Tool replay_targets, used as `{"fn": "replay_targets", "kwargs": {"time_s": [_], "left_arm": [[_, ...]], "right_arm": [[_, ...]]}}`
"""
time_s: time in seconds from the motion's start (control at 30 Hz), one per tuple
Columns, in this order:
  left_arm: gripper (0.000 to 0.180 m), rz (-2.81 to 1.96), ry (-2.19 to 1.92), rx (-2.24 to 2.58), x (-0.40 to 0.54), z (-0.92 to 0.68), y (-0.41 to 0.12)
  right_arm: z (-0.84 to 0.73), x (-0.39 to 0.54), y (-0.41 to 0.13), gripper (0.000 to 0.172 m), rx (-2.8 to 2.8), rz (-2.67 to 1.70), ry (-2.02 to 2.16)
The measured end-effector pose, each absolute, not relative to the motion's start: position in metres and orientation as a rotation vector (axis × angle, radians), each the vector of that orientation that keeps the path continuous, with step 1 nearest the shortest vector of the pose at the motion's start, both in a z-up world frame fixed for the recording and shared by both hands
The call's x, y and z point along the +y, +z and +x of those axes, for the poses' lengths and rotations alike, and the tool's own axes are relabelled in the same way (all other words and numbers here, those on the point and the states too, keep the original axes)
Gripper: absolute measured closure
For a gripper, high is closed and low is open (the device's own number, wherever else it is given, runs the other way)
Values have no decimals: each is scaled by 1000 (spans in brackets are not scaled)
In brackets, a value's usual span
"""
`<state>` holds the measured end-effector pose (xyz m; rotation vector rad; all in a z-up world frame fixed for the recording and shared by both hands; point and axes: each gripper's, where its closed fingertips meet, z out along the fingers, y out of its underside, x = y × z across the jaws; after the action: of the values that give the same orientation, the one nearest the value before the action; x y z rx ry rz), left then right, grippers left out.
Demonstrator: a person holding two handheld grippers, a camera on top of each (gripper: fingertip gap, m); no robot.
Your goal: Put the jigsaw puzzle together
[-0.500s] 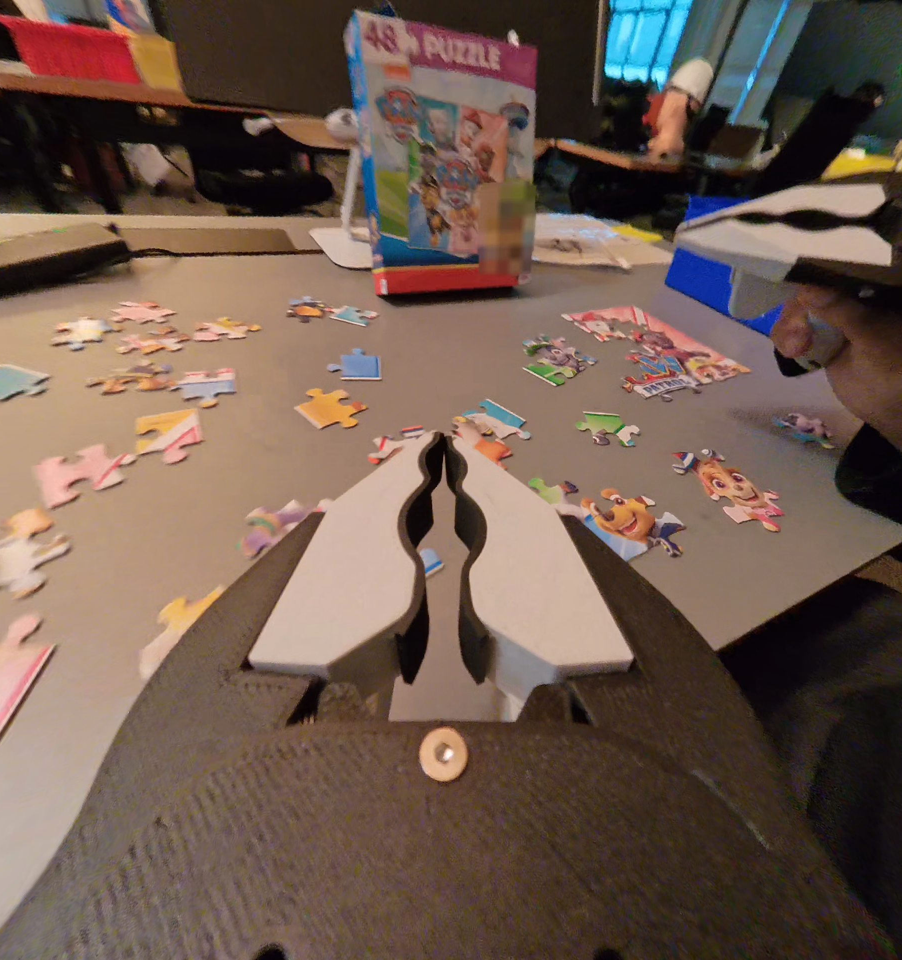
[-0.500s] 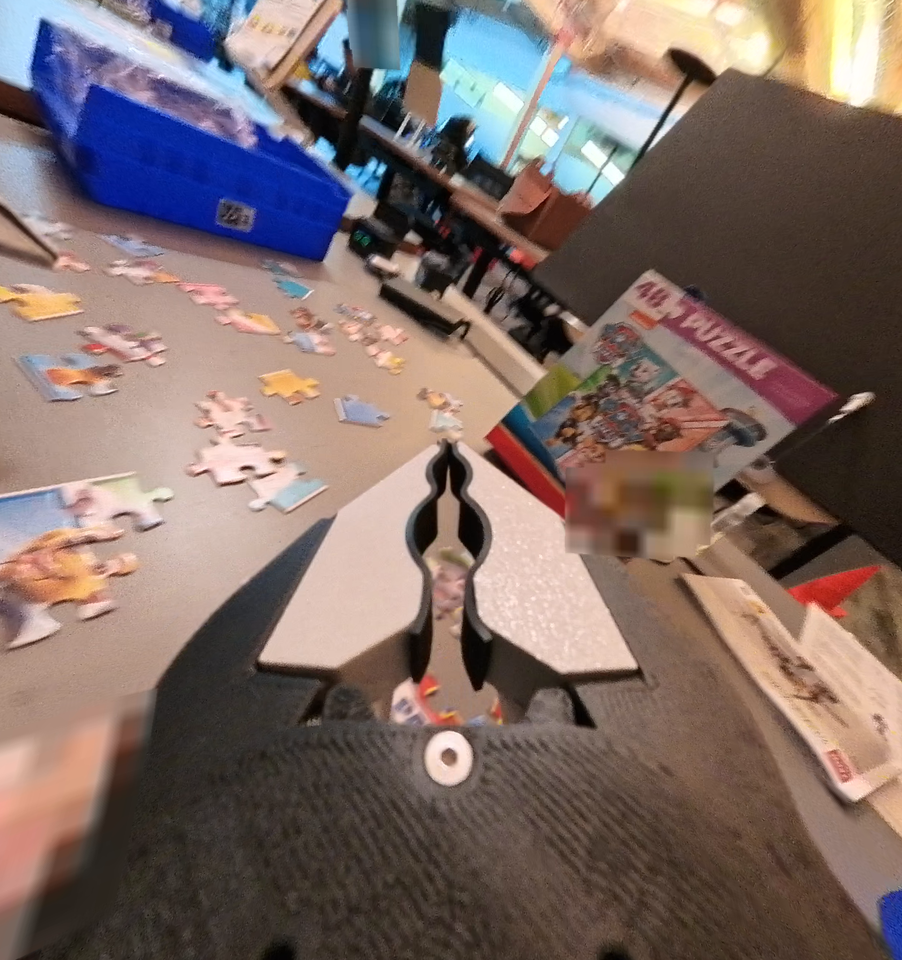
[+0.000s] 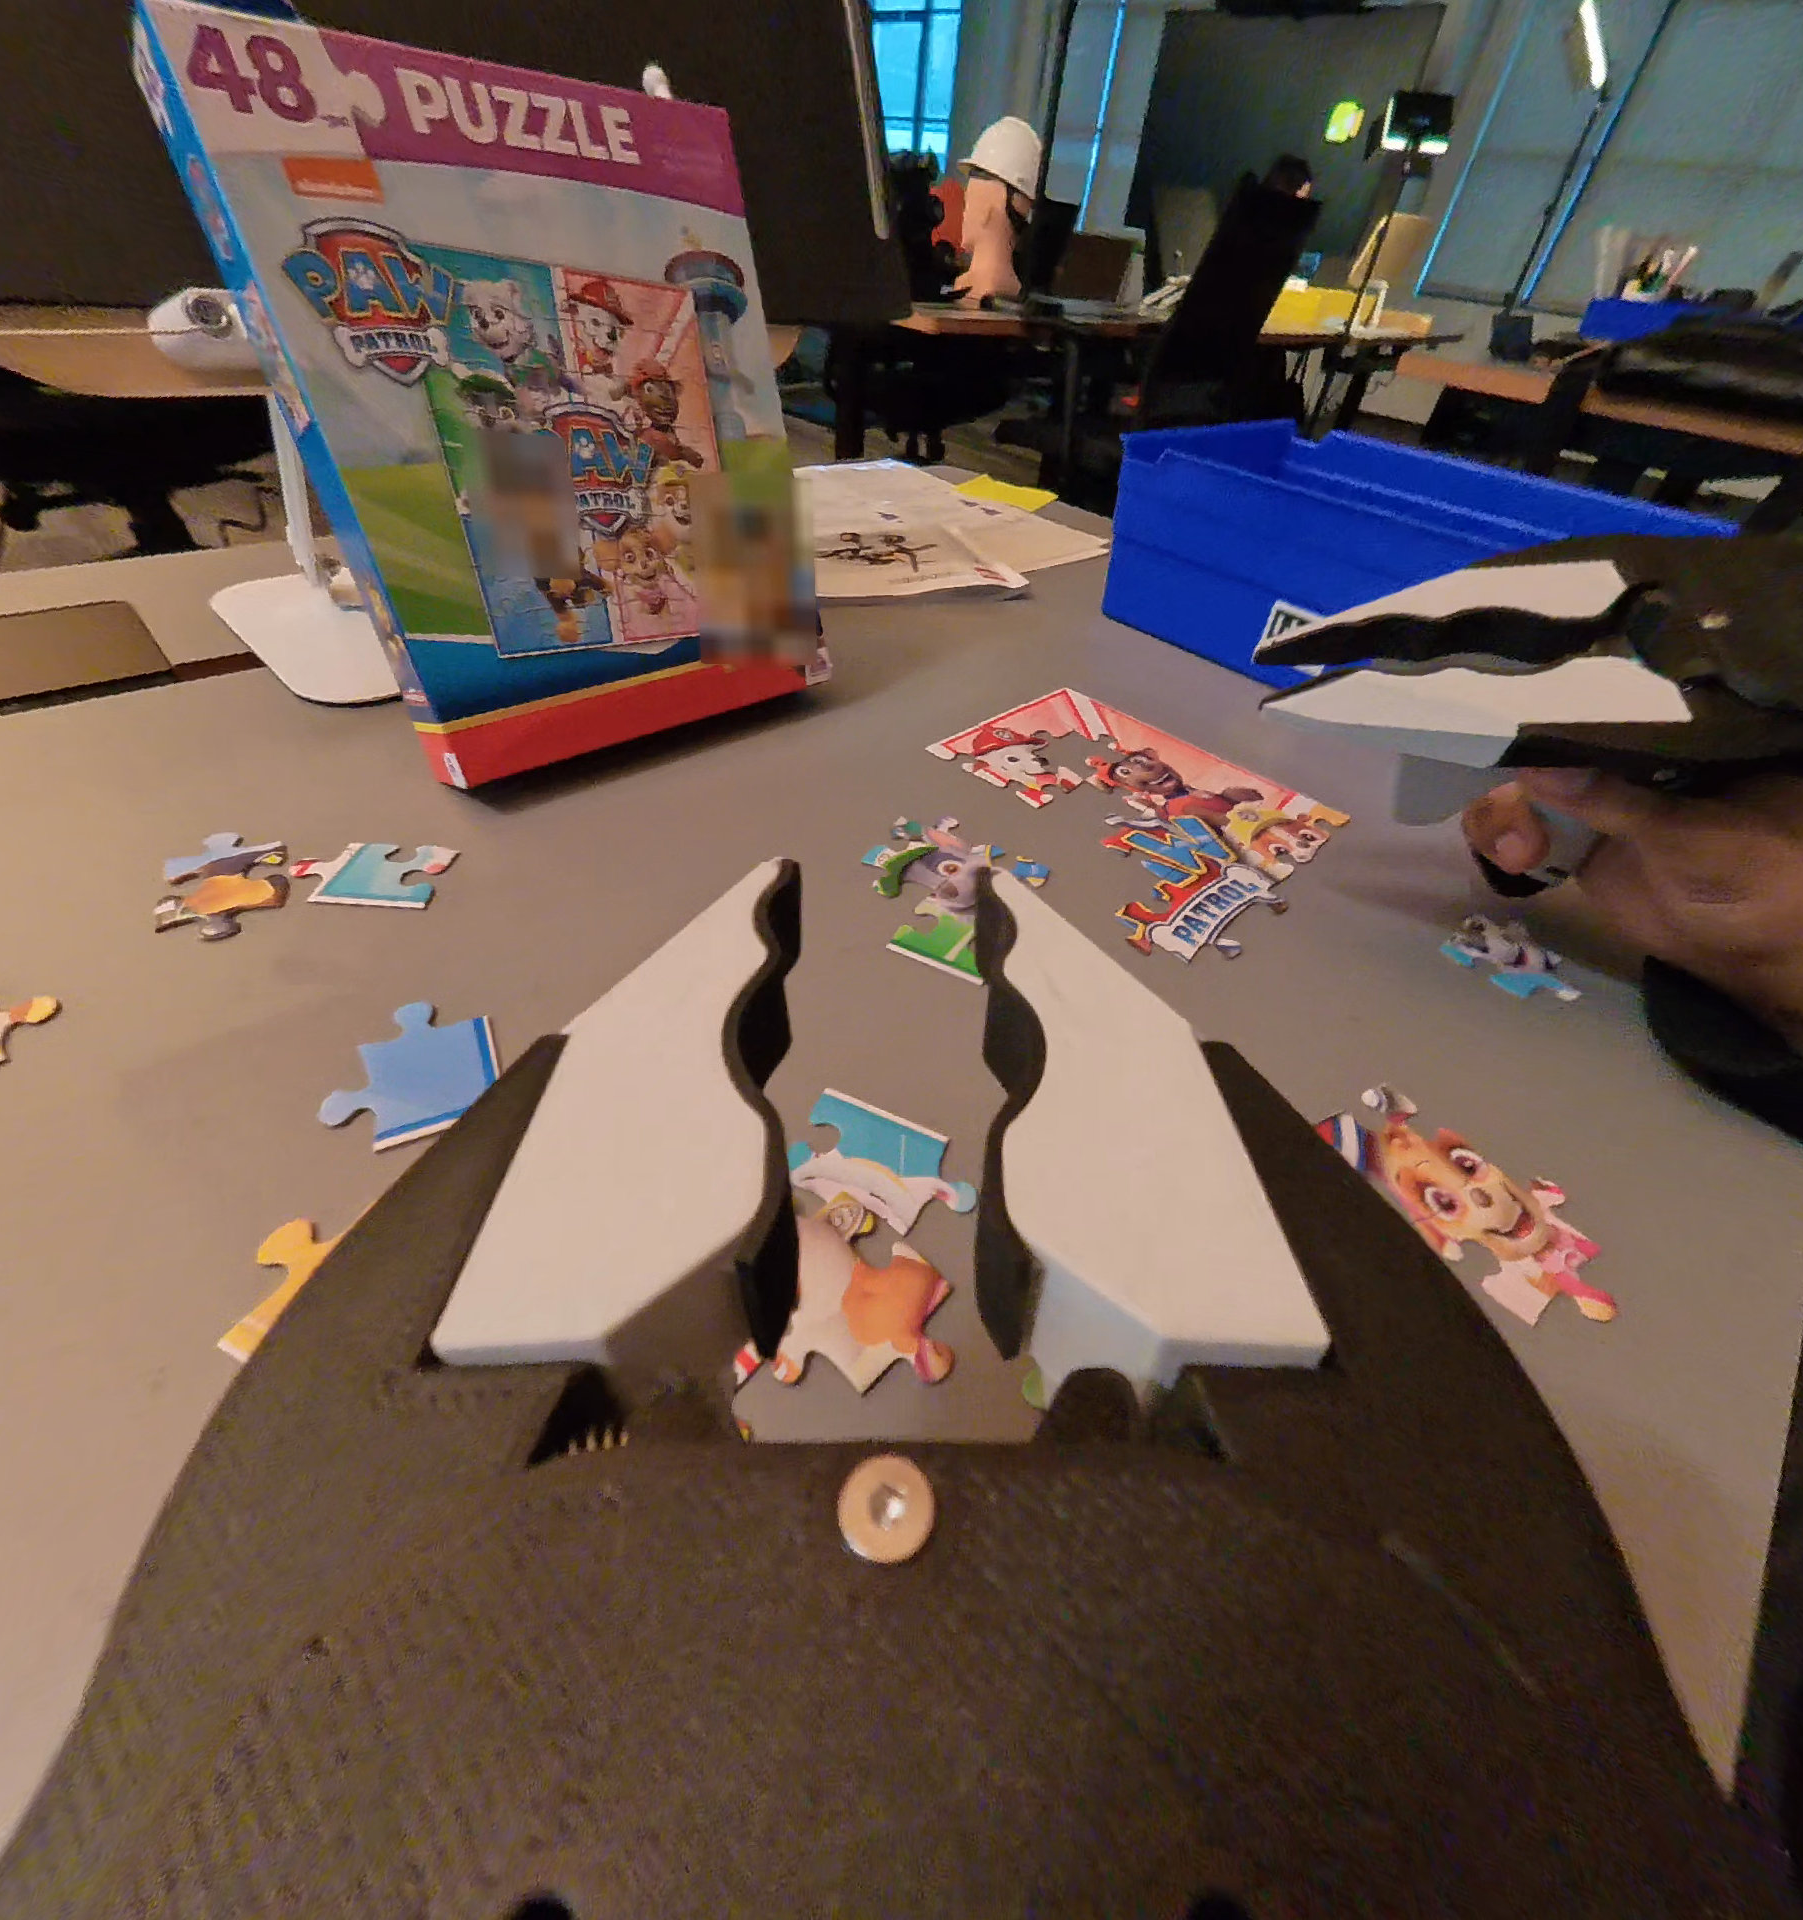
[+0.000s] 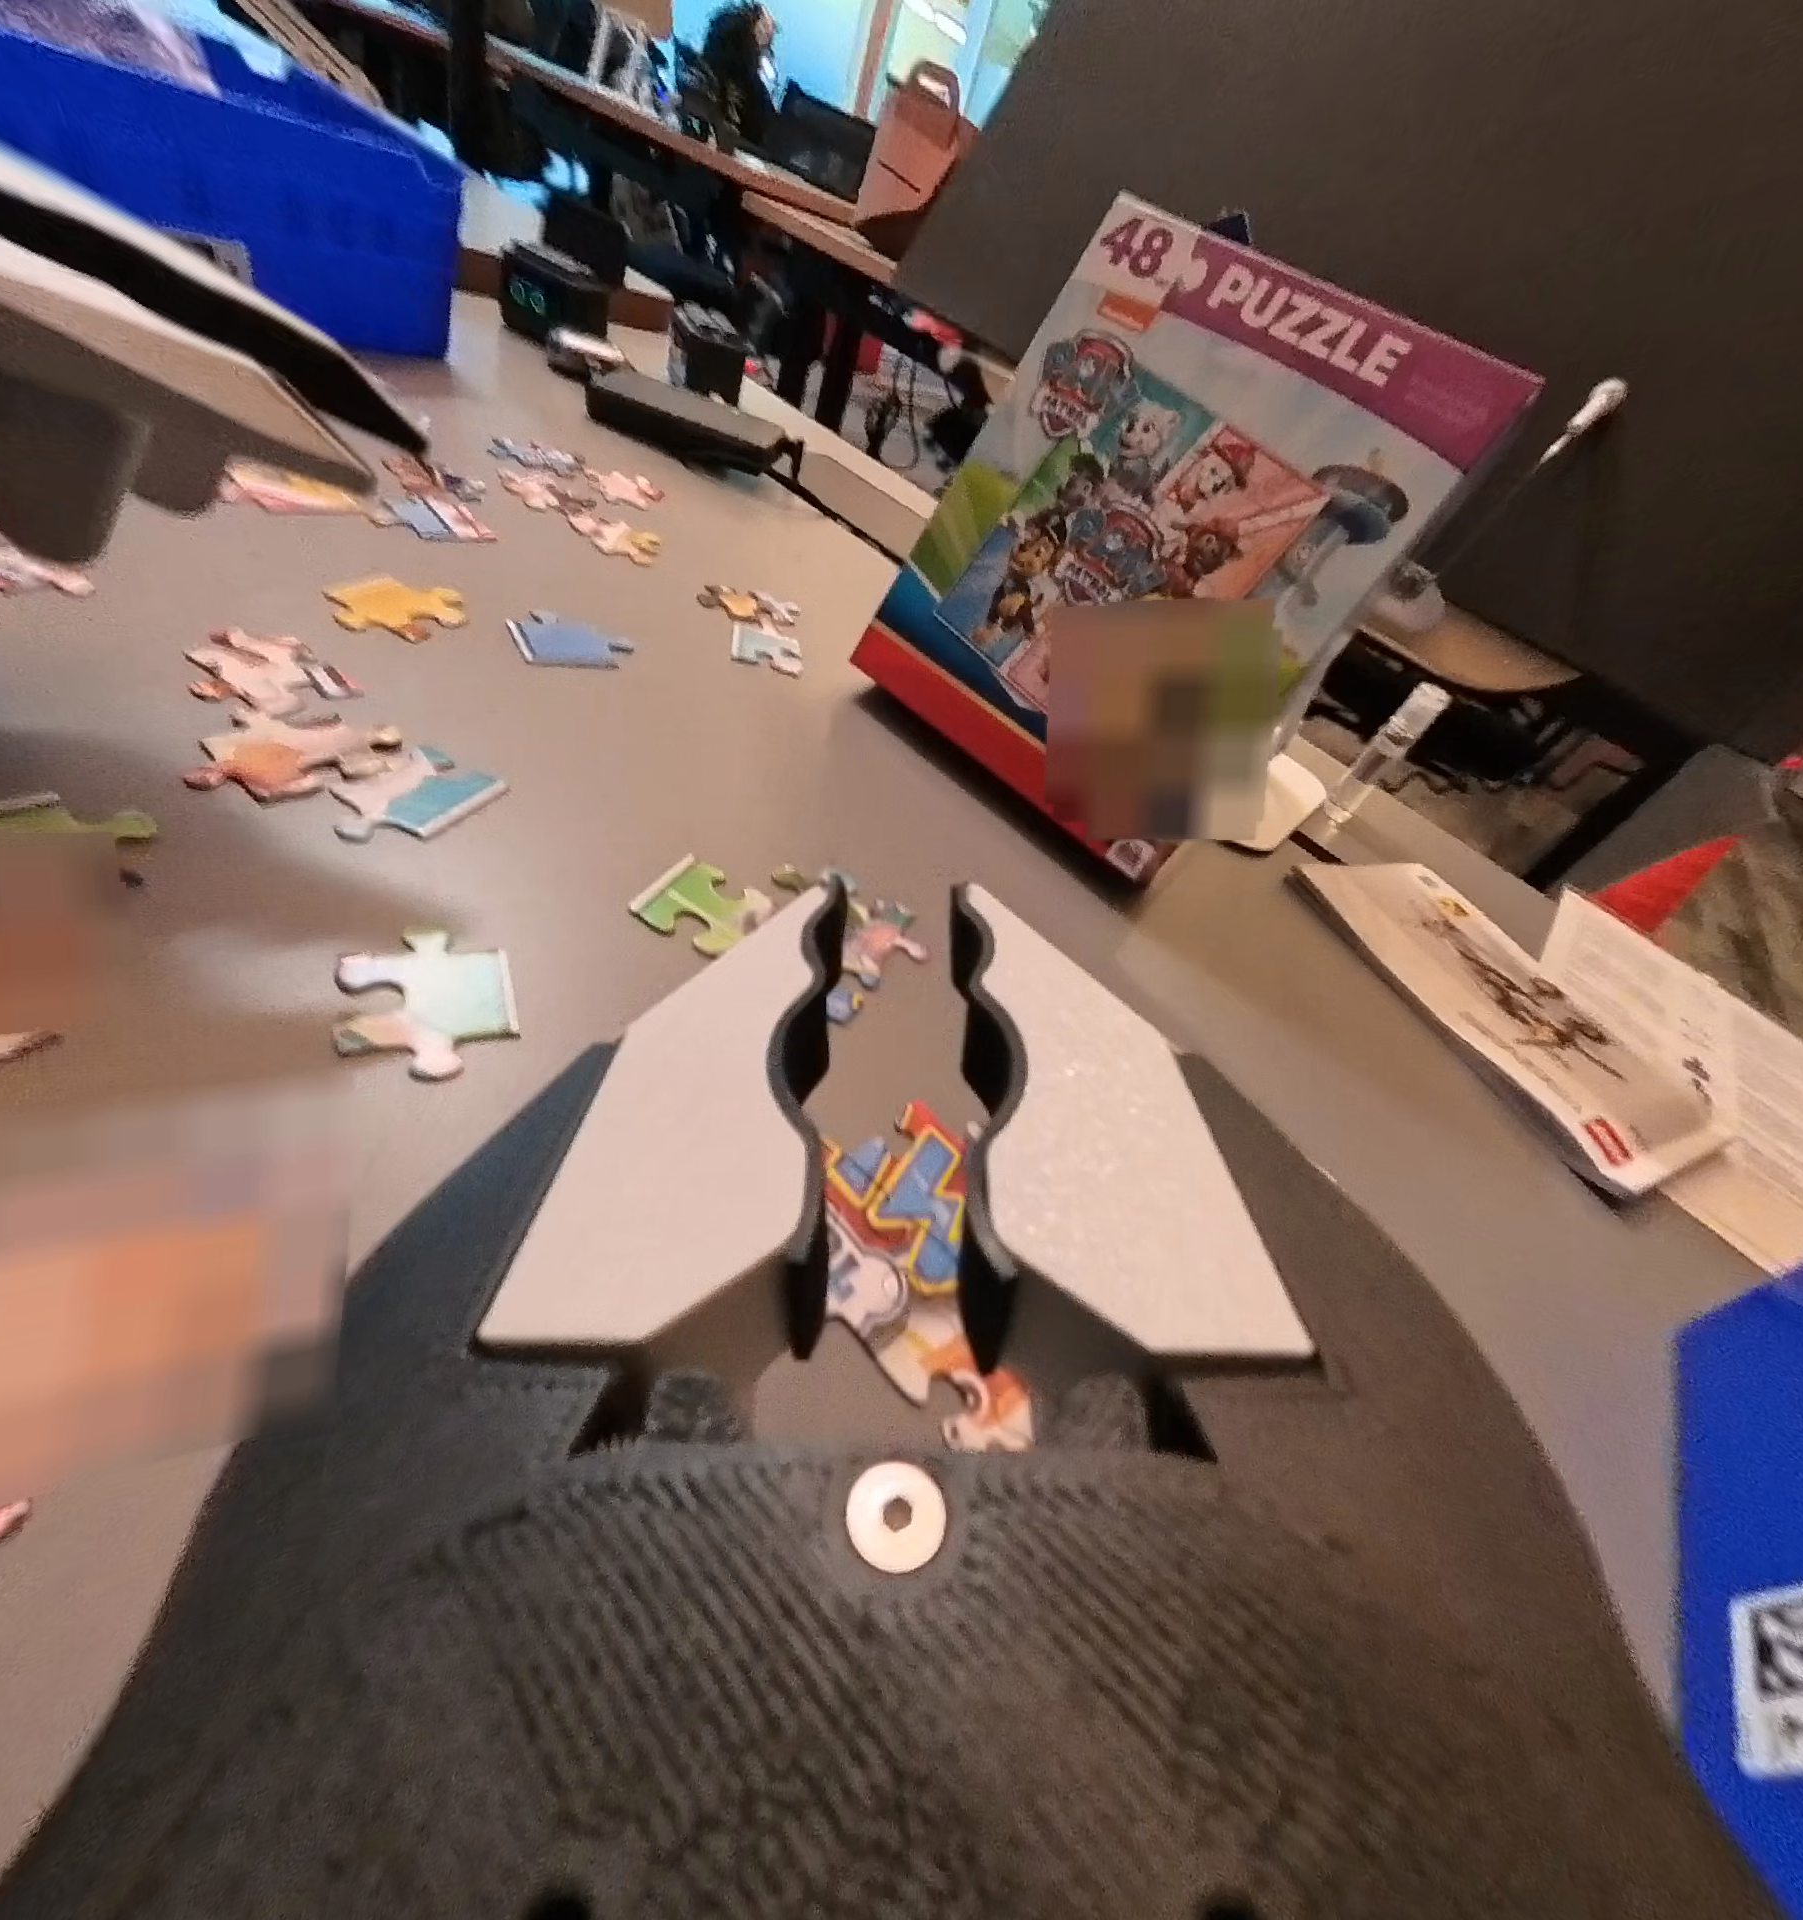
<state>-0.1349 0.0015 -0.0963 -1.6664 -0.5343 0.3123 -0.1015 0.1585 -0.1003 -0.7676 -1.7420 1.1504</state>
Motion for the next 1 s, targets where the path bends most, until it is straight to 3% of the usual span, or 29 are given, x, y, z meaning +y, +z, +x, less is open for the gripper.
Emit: {"fn": "replay_targets", "kwargs": {"time_s": [0.1,0.13,0.17,0.23,0.27,0.3,0.37,0.47,1.0], "left_arm": [[148,-1662,301,-509,2,-134,-97],[155,-1647,277,-490,3,-132,-93],[180,-1629,266,-469,4,-132,-89],[180,-1620,283,-468,3,-136,-87],[180,-1639,278,-471,5,-138,-91],[170,-1661,277,-480,7,-139,-95],[167,-1690,279,-468,11,-139,-99],[176,-1712,304,-453,13,-138,-102],[180,-1774,266,-448,19,-133,-113]], "right_arm": [[-95,168,-118,152,-1779,-789,1041],[-91,169,-118,160,-1775,-783,1034],[-88,169,-117,172,-1772,-772,1042],[-85,173,-117,169,-1755,-805,1047],[-86,177,-117,158,-1744,-835,1043],[-85,179,-117,155,-1745,-847,1051],[-82,180,-120,172,-1768,-856,1075],[-81,185,-119,172,-1758,-878,1093],[-86,192,-130,172,-1791,-914,984]]}}
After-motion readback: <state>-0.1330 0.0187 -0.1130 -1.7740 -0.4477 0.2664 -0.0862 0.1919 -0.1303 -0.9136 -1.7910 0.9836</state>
